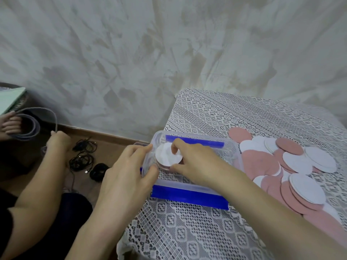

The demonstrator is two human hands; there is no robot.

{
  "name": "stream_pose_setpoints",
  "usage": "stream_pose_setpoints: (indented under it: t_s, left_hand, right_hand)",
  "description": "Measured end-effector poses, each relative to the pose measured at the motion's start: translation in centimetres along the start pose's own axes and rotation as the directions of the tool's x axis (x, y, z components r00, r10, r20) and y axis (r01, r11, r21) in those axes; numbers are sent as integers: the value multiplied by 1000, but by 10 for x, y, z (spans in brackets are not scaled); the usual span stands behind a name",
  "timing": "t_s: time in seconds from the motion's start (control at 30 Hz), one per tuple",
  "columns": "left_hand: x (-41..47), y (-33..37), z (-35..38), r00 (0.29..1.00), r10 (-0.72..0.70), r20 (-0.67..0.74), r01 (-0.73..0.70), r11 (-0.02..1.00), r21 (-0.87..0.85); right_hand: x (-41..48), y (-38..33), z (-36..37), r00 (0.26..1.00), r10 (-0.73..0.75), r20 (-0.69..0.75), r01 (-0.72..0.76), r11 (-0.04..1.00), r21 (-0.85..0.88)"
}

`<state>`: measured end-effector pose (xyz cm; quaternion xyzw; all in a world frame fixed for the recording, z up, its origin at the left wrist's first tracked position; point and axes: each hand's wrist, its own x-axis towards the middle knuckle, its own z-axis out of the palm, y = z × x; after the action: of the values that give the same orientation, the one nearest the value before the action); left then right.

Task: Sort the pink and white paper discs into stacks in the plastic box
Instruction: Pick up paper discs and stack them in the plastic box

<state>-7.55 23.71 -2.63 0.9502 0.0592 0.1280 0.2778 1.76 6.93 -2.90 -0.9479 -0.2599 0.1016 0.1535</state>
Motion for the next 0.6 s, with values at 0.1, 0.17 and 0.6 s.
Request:
stream_pose_setpoints:
  t_s: [0.1, 0.17, 0.6]
  left_hand:
    - [10, 4, 0, 999, 10, -31, -6, 990, 139]
    - [17, 7, 1, 998, 18, -62, -3, 974, 226]
    - [30, 83, 35, 920, 392, -4, -343, 810, 477]
  right_hand:
    - [-4, 3, -3, 1000, 9, 17, -9, 1000, 23]
    - [-11, 2, -6, 999, 8, -36, -10, 998, -58]
    - [-101, 41, -51, 928, -85, -363, -52, 935, -351]
